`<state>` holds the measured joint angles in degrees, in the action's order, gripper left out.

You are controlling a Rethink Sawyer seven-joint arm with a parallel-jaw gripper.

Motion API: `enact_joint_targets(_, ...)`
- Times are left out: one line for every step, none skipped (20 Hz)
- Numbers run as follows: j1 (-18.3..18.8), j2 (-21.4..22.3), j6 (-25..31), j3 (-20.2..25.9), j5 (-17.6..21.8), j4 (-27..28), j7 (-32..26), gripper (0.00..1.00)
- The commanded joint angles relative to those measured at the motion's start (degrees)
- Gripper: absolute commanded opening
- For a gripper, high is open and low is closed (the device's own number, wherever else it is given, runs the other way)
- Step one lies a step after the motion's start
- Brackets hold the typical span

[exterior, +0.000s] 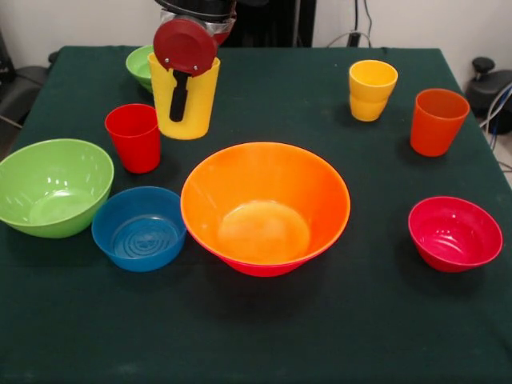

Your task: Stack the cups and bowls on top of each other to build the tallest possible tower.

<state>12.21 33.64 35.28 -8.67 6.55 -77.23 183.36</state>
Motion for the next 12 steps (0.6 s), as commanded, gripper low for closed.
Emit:
enact_joint_targets(0.38,-4.90,6.04,8.13,3.72,4.00,-14.40,0.00)
enact_joint_targets(0.38,-4.94,6.42,8.23,3.66,4.13,-14.53,0.00)
enact_joint_targets(0.38,-4.99,6.81,8.33,3.60,4.26,-14.66,0.00)
enact_joint_targets(0.38,-5.03,7.20,8.44,3.55,4.39,-14.79,0.00)
enact_joint_targets(0.34,-5.17,7.35,8.54,3.51,4.59,-14.78,0.00)
enact_joint_targets(0.39,-5.23,7.51,8.58,3.58,4.78,-14.84,0.00)
enact_joint_targets(0.44,-5.29,7.68,8.62,3.65,4.98,-14.90,0.00)
enact_joint_targets(0.49,-5.35,7.84,8.66,3.71,5.17,-14.96,0.00)
enact_joint_targets(0.39,-5.40,7.75,8.65,3.69,5.23,-14.61,0.00)
enact_joint_targets(0.29,-5.46,7.67,8.63,3.67,5.28,-14.26,0.00)
enact_joint_targets(0.19,-5.52,7.58,8.62,3.65,5.34,-13.90,0.00)
enact_joint_targets(0.09,-5.57,7.50,8.60,3.63,5.39,-13.55,0.00)
